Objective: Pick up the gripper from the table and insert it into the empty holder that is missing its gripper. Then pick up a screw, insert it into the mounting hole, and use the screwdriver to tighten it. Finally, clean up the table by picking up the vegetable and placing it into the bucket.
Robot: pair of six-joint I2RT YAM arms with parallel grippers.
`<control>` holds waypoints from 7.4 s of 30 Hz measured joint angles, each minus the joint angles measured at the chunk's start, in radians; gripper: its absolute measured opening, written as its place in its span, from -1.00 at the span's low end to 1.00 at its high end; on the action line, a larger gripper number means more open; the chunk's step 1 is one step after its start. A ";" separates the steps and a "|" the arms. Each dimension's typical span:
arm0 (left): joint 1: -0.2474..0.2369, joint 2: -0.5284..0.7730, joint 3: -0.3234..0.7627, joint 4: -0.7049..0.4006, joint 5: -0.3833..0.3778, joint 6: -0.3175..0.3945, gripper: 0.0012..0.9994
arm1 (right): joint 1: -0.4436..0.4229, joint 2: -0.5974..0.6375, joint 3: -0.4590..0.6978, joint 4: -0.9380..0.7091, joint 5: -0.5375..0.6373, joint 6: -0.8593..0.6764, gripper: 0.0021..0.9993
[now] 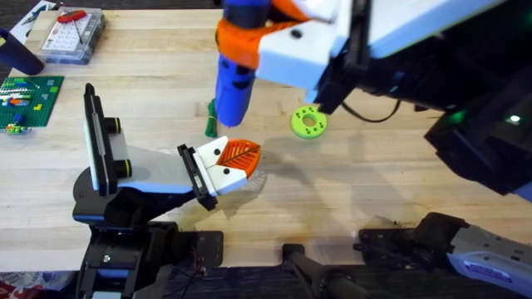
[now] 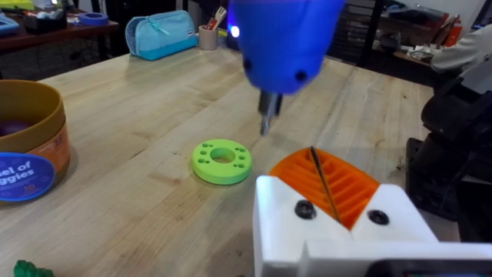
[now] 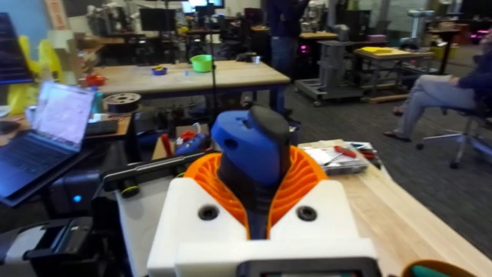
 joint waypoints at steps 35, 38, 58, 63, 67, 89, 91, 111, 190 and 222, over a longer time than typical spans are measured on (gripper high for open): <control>0.000 0.000 0.000 -0.003 0.000 0.000 -0.96 | -0.077 0.290 0.457 -0.115 -0.557 0.075 -0.84; 0.000 0.000 0.000 -0.003 0.000 0.000 -0.96 | -0.077 0.291 0.466 -0.099 -0.586 0.080 -0.85; 0.000 0.000 0.000 -0.003 0.000 0.000 -0.96 | -0.067 0.296 0.483 -0.024 -0.698 0.096 -0.84; 0.000 0.000 0.000 -0.003 0.000 0.000 -0.96 | -0.044 0.300 0.483 -0.026 -0.722 0.071 -0.84; 0.000 0.000 0.000 -0.003 0.000 0.000 -0.96 | -0.040 0.300 0.483 -0.026 -0.736 0.057 -0.85; 0.000 0.000 0.000 -0.003 0.000 0.000 -0.96 | -0.037 0.320 0.485 -0.181 -0.751 -0.078 -0.85; 0.000 0.000 0.000 -0.003 0.000 0.000 -0.96 | -0.032 0.325 0.485 -0.206 -0.751 -0.114 -0.84; 0.000 0.000 0.000 -0.003 0.000 0.000 -0.96 | -0.012 0.331 0.484 -0.218 -0.751 -0.235 -0.84; 0.000 0.000 0.000 -0.003 0.000 0.000 -0.96 | 0.002 0.372 0.404 -0.236 -0.648 -0.210 -0.84; 0.000 0.000 0.000 -0.003 0.000 -0.003 -0.96 | 0.004 0.398 0.404 -0.231 -0.645 -0.210 -0.84</control>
